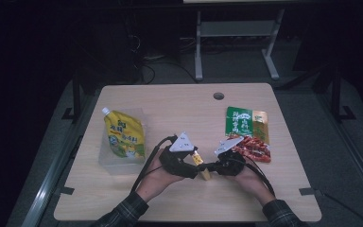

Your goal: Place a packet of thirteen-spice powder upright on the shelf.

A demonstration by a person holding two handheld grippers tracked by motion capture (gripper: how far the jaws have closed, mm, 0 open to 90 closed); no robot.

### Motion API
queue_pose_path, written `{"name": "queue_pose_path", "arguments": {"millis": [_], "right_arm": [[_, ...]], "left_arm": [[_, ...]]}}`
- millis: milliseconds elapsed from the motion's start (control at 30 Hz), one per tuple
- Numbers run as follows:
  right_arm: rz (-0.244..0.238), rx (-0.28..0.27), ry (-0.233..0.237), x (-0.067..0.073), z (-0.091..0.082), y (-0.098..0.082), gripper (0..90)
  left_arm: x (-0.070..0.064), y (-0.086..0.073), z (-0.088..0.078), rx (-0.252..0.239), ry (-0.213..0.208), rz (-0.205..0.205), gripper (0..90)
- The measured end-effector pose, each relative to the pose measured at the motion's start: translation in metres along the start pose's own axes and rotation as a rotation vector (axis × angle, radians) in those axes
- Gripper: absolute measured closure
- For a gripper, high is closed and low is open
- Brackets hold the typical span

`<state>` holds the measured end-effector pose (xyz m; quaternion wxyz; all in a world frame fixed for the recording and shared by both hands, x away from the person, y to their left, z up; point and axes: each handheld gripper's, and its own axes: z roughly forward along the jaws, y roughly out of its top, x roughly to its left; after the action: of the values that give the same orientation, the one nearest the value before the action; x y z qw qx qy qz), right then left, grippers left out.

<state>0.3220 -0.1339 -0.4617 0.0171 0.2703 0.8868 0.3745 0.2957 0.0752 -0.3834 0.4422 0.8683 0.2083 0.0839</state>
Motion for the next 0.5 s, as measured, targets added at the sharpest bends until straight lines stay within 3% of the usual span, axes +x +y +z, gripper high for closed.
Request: {"name": "queue_pose_path", "arguments": {"millis": [267,500], "right_arm": [[0.018,-0.017,-0.012,-0.004,-0.005,-0.002,90.0],[0.042,-0.028,-0.028,-0.007,-0.014,-0.006,89.9]], "left_arm": [[-0.001,0.01,0.015,-0.019,-0.009,0.003,31.2],[-0.002,0.013,0.015,-0.038,-0.021,0.015,28.4]]}}
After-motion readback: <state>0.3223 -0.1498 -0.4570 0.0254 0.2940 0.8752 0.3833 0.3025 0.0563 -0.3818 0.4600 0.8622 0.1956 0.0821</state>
